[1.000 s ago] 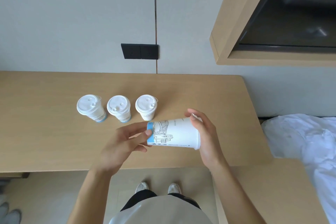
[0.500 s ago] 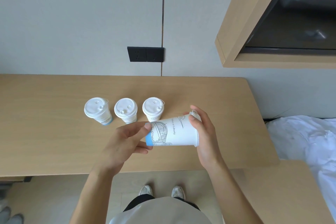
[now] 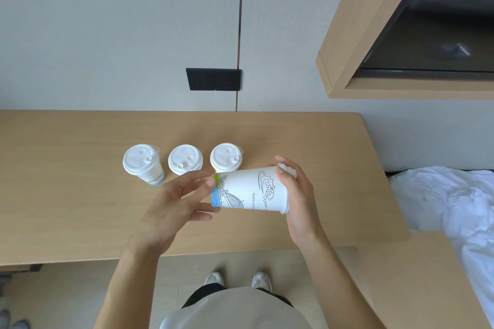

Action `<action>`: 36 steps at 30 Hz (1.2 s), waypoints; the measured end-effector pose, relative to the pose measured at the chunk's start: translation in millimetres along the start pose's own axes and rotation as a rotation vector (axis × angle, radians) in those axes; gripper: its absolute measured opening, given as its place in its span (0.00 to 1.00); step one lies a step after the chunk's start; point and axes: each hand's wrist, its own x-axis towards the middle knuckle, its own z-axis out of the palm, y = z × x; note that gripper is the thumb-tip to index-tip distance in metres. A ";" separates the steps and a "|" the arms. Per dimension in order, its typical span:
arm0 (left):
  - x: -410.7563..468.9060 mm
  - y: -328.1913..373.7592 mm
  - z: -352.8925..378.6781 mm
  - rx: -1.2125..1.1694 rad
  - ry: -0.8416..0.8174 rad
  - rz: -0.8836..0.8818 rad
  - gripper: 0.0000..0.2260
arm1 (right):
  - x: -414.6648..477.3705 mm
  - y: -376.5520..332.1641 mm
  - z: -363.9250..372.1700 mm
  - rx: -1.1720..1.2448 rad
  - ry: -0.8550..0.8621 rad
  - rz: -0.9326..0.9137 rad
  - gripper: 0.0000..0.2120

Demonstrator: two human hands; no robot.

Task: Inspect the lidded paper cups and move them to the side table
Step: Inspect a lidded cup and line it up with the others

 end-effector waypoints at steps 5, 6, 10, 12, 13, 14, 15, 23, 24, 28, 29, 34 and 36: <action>3.0 -5.0 -7.5 -0.002 -0.014 0.024 0.17 | -2.2 1.5 4.8 -0.028 0.002 -0.018 0.22; 3.2 -5.5 -10.0 -0.010 -0.020 0.035 0.17 | -2.4 1.5 5.2 -0.029 0.001 -0.016 0.23; 2.9 -0.1 -11.4 0.003 -0.020 -0.022 0.16 | -3.8 1.9 10.2 -0.015 -0.015 -0.007 0.25; 3.6 -0.3 -13.3 0.023 -0.025 -0.013 0.15 | -4.3 2.3 13.3 -0.017 -0.018 -0.012 0.25; 3.5 -0.1 -15.1 0.016 -0.029 0.013 0.15 | -4.3 2.4 14.4 -0.017 -0.015 -0.016 0.25; 3.4 0.2 -17.1 0.004 -0.034 0.043 0.17 | -4.3 2.3 15.2 -0.018 -0.011 -0.019 0.26; 3.3 0.4 -19.4 -0.003 -0.041 0.057 0.18 | -4.3 2.3 15.7 -0.018 -0.008 -0.020 0.26; 2.5 3.1 -26.5 -0.005 -0.021 0.052 0.15 | -6.0 5.1 25.2 0.003 -0.010 -0.023 0.26; 2.3 2.8 -28.4 -0.001 -0.030 0.054 0.16 | -5.8 5.5 25.5 0.009 -0.008 -0.020 0.25; -1.1 5.8 -27.8 -0.014 -0.005 -0.032 0.16 | -5.9 6.4 27.7 0.020 -0.015 -0.030 0.26; -0.7 5.1 -28.0 -0.010 -0.012 -0.034 0.17 | -6.0 6.5 28.2 0.018 -0.019 -0.035 0.25; -2.0 5.4 -30.5 -0.012 -0.053 0.019 0.18 | -3.1 6.1 25.7 0.022 0.001 -0.030 0.25; -3.7 9.0 -25.0 -0.001 -0.034 -0.022 0.16 | -3.1 5.6 25.7 0.023 0.008 -0.044 0.25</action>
